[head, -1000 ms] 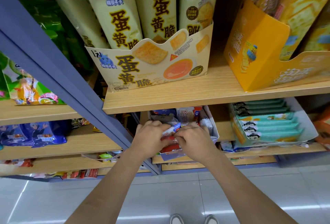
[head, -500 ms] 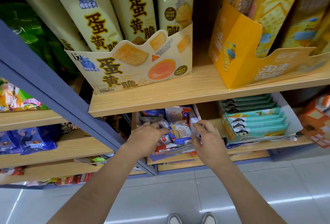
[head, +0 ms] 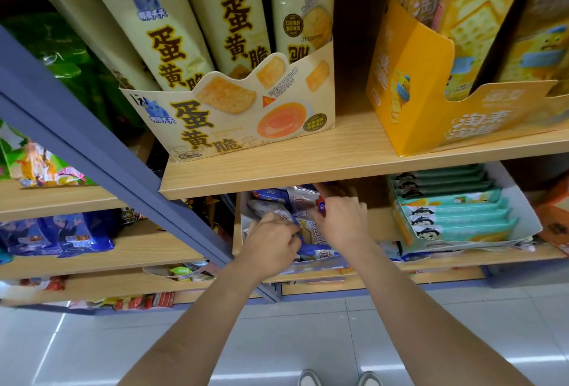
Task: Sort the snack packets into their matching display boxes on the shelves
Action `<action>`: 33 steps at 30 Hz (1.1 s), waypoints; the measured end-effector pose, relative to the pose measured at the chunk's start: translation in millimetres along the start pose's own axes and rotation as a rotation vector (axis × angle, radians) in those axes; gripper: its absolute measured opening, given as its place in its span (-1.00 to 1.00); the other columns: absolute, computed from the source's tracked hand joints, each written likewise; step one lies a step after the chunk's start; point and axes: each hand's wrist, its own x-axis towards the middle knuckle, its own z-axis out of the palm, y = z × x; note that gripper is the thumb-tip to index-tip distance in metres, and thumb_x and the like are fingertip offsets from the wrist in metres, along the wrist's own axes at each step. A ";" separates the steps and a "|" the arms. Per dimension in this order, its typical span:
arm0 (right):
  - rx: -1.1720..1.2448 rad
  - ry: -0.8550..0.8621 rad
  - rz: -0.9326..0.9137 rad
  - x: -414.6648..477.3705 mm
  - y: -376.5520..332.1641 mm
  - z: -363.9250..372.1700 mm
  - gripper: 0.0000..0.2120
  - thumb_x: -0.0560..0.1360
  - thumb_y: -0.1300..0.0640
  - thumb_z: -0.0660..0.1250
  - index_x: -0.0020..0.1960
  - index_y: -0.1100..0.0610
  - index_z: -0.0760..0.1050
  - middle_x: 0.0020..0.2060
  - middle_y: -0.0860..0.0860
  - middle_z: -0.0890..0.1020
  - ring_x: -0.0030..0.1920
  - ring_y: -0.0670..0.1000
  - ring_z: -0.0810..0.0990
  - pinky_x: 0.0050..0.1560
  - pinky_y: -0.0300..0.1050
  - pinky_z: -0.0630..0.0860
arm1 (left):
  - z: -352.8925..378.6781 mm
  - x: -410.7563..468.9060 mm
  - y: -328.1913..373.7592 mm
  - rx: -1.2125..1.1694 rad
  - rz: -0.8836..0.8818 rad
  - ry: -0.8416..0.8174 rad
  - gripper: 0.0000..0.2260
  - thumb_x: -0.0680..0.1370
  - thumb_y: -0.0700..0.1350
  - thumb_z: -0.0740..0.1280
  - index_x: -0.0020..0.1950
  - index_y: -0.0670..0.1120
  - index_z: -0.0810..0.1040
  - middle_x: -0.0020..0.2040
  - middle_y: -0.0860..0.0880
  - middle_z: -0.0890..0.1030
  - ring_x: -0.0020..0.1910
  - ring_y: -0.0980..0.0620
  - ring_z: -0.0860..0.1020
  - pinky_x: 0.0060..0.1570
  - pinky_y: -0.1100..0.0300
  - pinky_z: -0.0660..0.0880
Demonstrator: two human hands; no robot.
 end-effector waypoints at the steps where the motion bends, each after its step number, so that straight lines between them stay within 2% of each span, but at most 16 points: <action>1: -0.015 0.016 -0.016 0.6 -0.3 4.2 -0.72 0.60 -0.14 0.25 0.01 0.06 0.55 -0.05 0.05 0.63 0.11 0.12 0.51 0.09 0.01 0.35 | -1.2 2.4 2.9 0.040 -0.016 -0.013 -0.72 0.61 -0.03 0.13 0.19 -0.02 0.57 0.14 -0.02 0.59 0.24 -0.05 0.36 0.14 0.03 0.38; 2: -0.014 0.048 -0.037 0.2 1.1 7.8 -0.74 0.59 -0.13 0.27 0.08 0.04 0.57 -0.04 0.05 0.64 0.10 0.12 0.52 0.07 0.00 0.34 | -2.3 5.4 5.7 0.079 -0.032 -0.025 -0.74 0.60 -0.05 0.14 0.14 -0.06 0.59 0.08 -0.08 0.60 0.21 -0.08 0.39 0.11 0.02 0.42; 4: 0.058 0.140 -0.072 -3.3 7.0 12.3 -0.76 0.59 -0.08 0.29 0.05 0.08 0.57 -0.08 0.06 0.63 0.05 0.13 0.53 0.00 -0.02 0.37 | -4.8 11.4 13.6 0.153 -0.061 -0.055 -0.80 0.57 -0.12 0.20 0.05 -0.13 0.59 0.00 -0.16 0.61 0.15 -0.15 0.47 0.01 0.02 0.46; 6: 0.217 0.259 -0.071 -10.8 14.7 14.4 -0.76 0.57 -0.02 0.33 -0.04 0.16 0.57 -0.15 0.10 0.58 -0.04 0.12 0.52 -0.10 -0.06 0.38 | -5.7 18.3 24.4 0.248 -0.075 -0.118 -0.83 0.55 -0.19 0.25 0.06 -0.17 0.59 0.02 -0.19 0.63 0.11 -0.19 0.53 -0.09 0.06 0.44; 9: 0.453 0.314 0.010 -30.5 22.0 18.3 -0.76 0.57 0.04 0.33 0.12 0.18 0.57 -0.07 0.05 0.51 -0.04 0.05 0.50 -0.11 -0.09 0.46 | -2.3 35.6 35.8 0.308 -0.101 -0.245 -0.81 0.57 -0.15 0.26 0.14 -0.10 0.58 0.11 -0.12 0.62 0.12 -0.15 0.56 -0.11 0.07 0.39; 12: 0.573 0.290 0.098 -47.3 23.8 22.1 -0.71 0.58 0.04 0.33 0.26 0.12 0.53 -0.01 -0.02 0.51 -0.09 -0.15 0.46 -0.20 -0.43 0.37 | 6.4 56.5 39.2 0.316 -0.139 -0.390 -0.75 0.57 -0.07 0.26 0.24 -0.05 0.51 0.13 -0.05 0.60 0.05 -0.11 0.56 -0.04 0.04 0.48; 13: 0.587 0.287 0.114 -49.8 23.8 22.0 -0.71 0.58 0.04 0.33 0.27 0.10 0.52 -0.01 -0.03 0.50 -0.11 -0.18 0.44 -0.23 -0.47 0.36 | 6.7 61.3 40.1 0.305 -0.155 -0.420 -0.73 0.57 -0.07 0.26 0.26 -0.05 0.49 0.13 -0.05 0.59 0.01 -0.10 0.54 0.00 0.03 0.51; 15: 0.577 0.282 0.123 -52.4 23.7 20.9 -0.71 0.58 0.04 0.33 0.28 0.09 0.51 0.01 -0.04 0.50 -0.11 -0.17 0.45 -0.25 -0.45 0.36 | 5.9 69.5 39.4 0.210 -0.191 -0.425 -0.77 0.57 -0.09 0.25 0.22 -0.05 0.51 0.11 -0.08 0.59 -0.05 -0.08 0.54 0.01 0.04 0.54; 18: 0.546 0.280 0.126 -53.5 24.3 18.1 -0.67 0.57 0.03 0.34 0.31 0.07 0.49 0.04 -0.02 0.51 -0.07 -0.10 0.49 -0.17 -0.32 0.40 | 2.7 77.4 32.5 -0.055 -0.284 -0.356 -0.82 0.59 -0.05 0.23 0.10 -0.07 0.57 0.08 -0.12 0.62 -0.05 -0.08 0.57 -0.03 0.10 0.53; 20: 0.544 0.279 0.134 -53.4 24.5 16.2 -0.66 0.57 0.01 0.34 0.31 0.06 0.47 0.06 -0.02 0.51 -0.06 -0.08 0.50 -0.14 -0.24 0.47 | 0.4 74.1 26.9 -0.226 -0.385 -0.291 -0.71 0.57 0.09 0.26 0.18 -0.05 0.53 0.11 -0.14 0.61 0.02 -0.09 0.58 0.07 0.07 0.54; 22: 0.540 0.288 0.129 -52.8 24.1 15.1 -0.67 0.57 0.01 0.34 0.30 0.05 0.47 0.05 -0.03 0.51 -0.07 -0.09 0.50 -0.15 -0.22 0.51 | -0.4 68.5 23.0 -0.314 -0.400 -0.263 -0.58 0.53 0.11 0.32 0.33 -0.04 0.43 0.14 -0.15 0.58 0.07 -0.10 0.56 0.09 0.07 0.52; 24: 0.542 0.296 0.121 -51.2 24.4 15.6 -0.67 0.57 0.02 0.35 0.30 0.06 0.47 0.04 -0.04 0.51 -0.06 -0.11 0.51 -0.18 -0.29 0.50 | -1.5 63.5 20.3 -0.355 -0.400 -0.253 -0.55 0.51 0.05 0.37 0.35 -0.07 0.39 0.12 -0.13 0.56 0.07 -0.07 0.54 0.08 0.09 0.52; 26: 0.556 0.290 0.121 -49.4 24.3 15.8 -0.66 0.57 0.04 0.35 0.32 0.06 0.45 0.07 -0.05 0.51 -0.03 -0.13 0.51 -0.19 -0.38 0.46 | -1.6 63.4 19.1 -0.421 -0.407 -0.249 -0.63 0.49 0.00 0.41 0.22 -0.10 0.46 0.02 -0.08 0.55 0.00 -0.04 0.54 0.06 0.10 0.52; 28: 0.573 0.280 0.121 -48.0 24.7 14.5 -0.65 0.57 0.07 0.34 0.34 0.06 0.45 0.08 -0.05 0.50 0.00 -0.14 0.50 -0.19 -0.44 0.41 | -1.4 66.1 21.2 -0.484 -0.403 -0.259 -0.78 0.49 -0.06 0.40 0.08 -0.12 0.52 -0.06 -0.09 0.56 -0.07 -0.04 0.55 -0.05 0.12 0.51; 30: 0.575 0.278 0.121 -47.9 25.4 12.6 -0.67 0.58 0.08 0.33 0.33 0.06 0.45 0.08 -0.05 0.49 -0.01 -0.15 0.49 -0.23 -0.46 0.38 | -1.4 67.8 24.6 -0.332 -0.362 -0.289 -0.88 0.55 -0.11 0.31 0.02 -0.13 0.56 -0.07 -0.11 0.59 -0.10 -0.06 0.55 -0.15 0.15 0.46; 33: 0.556 0.289 0.105 -52.1 27.6 12.9 -0.71 0.59 0.08 0.31 0.30 0.07 0.43 0.07 -0.03 0.49 -0.05 -0.13 0.50 -0.30 -0.43 0.39 | -0.4 64.3 28.0 0.020 -0.302 -0.258 -0.79 0.58 -0.20 0.21 0.17 -0.18 0.54 0.12 -0.15 0.60 0.07 -0.14 0.57 -0.14 0.10 0.44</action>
